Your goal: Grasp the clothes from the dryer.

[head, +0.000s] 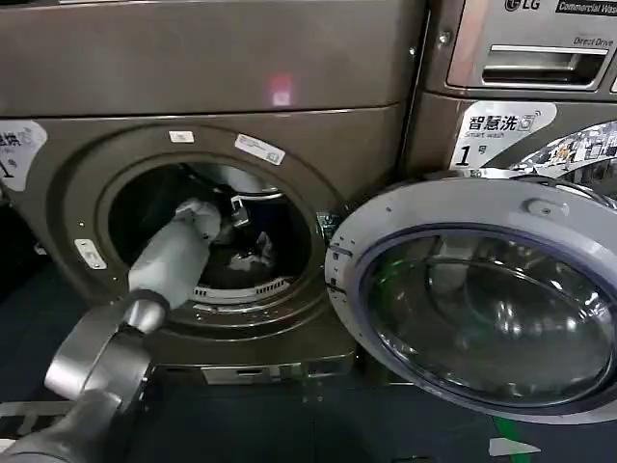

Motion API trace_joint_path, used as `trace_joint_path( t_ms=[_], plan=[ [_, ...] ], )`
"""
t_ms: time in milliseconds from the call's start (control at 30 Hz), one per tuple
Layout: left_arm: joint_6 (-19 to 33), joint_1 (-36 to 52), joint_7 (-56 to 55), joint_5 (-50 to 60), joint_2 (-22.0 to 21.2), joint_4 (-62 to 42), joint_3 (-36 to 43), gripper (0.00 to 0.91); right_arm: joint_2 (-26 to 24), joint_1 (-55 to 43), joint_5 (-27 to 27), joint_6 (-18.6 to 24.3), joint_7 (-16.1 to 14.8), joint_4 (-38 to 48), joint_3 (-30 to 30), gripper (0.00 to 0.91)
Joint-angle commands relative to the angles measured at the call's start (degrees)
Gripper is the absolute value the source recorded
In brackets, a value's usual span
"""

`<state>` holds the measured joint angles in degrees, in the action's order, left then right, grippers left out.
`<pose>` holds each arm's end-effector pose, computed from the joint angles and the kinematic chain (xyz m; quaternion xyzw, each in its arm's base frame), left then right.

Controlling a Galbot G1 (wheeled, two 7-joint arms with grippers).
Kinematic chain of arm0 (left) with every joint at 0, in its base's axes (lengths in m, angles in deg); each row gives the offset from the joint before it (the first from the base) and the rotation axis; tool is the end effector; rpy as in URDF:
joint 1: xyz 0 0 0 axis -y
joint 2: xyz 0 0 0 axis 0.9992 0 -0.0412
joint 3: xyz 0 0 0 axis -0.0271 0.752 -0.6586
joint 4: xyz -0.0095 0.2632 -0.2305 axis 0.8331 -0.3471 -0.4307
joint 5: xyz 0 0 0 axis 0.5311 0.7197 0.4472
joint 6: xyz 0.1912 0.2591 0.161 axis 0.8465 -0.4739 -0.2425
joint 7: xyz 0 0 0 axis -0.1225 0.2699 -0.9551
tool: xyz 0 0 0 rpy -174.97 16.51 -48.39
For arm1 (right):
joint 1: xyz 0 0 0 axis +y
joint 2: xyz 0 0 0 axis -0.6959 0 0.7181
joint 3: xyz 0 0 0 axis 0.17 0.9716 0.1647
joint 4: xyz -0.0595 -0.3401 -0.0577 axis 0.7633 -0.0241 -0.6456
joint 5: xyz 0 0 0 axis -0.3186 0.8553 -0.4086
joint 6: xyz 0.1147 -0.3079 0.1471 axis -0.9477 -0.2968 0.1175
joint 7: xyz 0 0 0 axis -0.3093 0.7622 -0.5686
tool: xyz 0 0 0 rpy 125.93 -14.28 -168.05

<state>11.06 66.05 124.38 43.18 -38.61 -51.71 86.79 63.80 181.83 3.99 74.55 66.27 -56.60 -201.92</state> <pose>0.6674 0.0481 -0.1817 -0.3928 -0.7672 -0.4167 0.2890 -0.1207 -0.4184 0.1124 0.4724 0.7658 -0.3748 0.2233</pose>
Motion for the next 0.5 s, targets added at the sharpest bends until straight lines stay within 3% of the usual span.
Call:
trace_joint_path(
  t_ms=[33, 300, 500],
  plan=[
    [-1.6, -5.4, -14.9, -19.1, -0.2, 3.8, -4.5, 0.000, 0.0, -0.4, 0.2, 0.0, 0.0, 0.0, 0.4, 0.907],
    [-1.4, -14.1, -31.8, -30.5, -0.8, 15.4, -7.0, 0.000, -0.2, -1.3, 0.4, 0.1, 0.1, -0.3, 1.6, 0.907],
    [3.2, -17.7, -46.4, -35.6, -1.1, 21.7, -8.9, 0.000, -0.7, -1.4, 0.5, 0.1, 0.1, 0.1, 1.7, 0.907]
  ],
)
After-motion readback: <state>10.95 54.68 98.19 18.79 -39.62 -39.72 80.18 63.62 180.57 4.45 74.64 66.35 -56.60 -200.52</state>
